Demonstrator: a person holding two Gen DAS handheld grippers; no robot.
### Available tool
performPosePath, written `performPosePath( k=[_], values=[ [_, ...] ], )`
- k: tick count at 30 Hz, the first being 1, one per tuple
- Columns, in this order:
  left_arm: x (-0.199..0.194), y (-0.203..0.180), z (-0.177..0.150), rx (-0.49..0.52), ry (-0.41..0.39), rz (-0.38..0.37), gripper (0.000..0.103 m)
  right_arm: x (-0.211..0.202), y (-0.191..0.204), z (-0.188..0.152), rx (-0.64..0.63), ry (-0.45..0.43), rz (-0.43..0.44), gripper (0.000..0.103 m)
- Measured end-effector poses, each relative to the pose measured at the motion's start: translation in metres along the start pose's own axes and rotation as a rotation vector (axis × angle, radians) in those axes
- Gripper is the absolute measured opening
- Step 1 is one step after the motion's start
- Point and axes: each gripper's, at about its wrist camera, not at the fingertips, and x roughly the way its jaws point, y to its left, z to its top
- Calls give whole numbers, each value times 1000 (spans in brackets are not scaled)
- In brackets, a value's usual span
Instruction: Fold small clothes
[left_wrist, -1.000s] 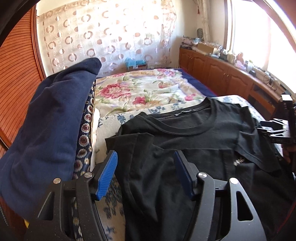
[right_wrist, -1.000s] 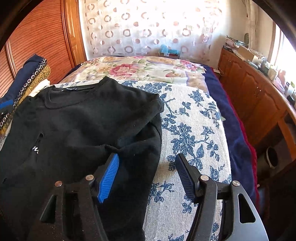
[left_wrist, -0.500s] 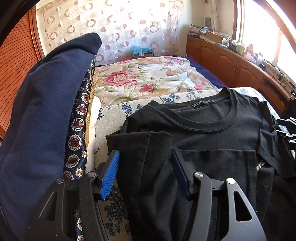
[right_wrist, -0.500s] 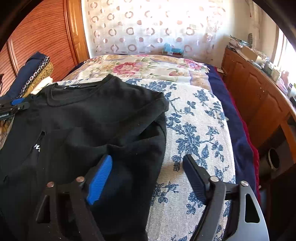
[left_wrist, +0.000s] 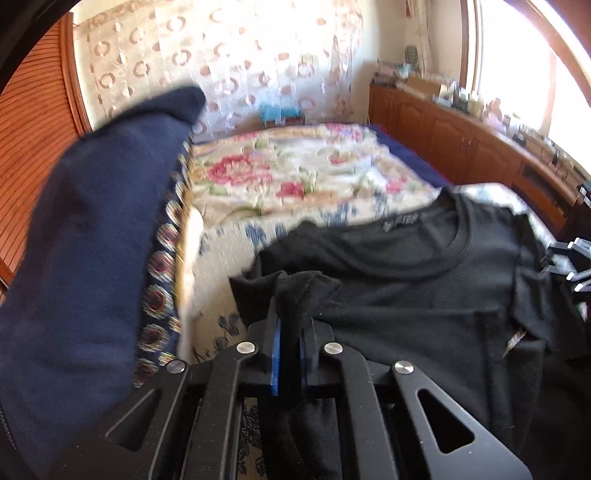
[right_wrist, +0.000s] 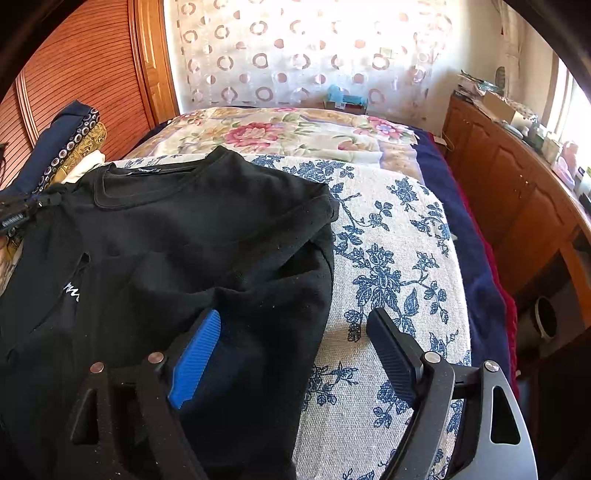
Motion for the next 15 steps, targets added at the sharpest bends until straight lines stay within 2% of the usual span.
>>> performPosePath(
  k=[4, 6, 10, 15],
  values=[
    [-24, 13, 15, -5, -73, 37, 7, 0, -1, 0, -1, 0, 0, 84],
    [-25, 23, 19, -15, -79, 58, 7, 0, 0, 0, -1, 0, 0, 84],
    [-29, 34, 21, -39, -86, 44, 7, 0, -1, 0, -5, 3, -3, 84],
    [-31, 26, 18, -27, -98, 14, 7, 1, -2, 0, 7, 2, -6, 84]
  ],
)
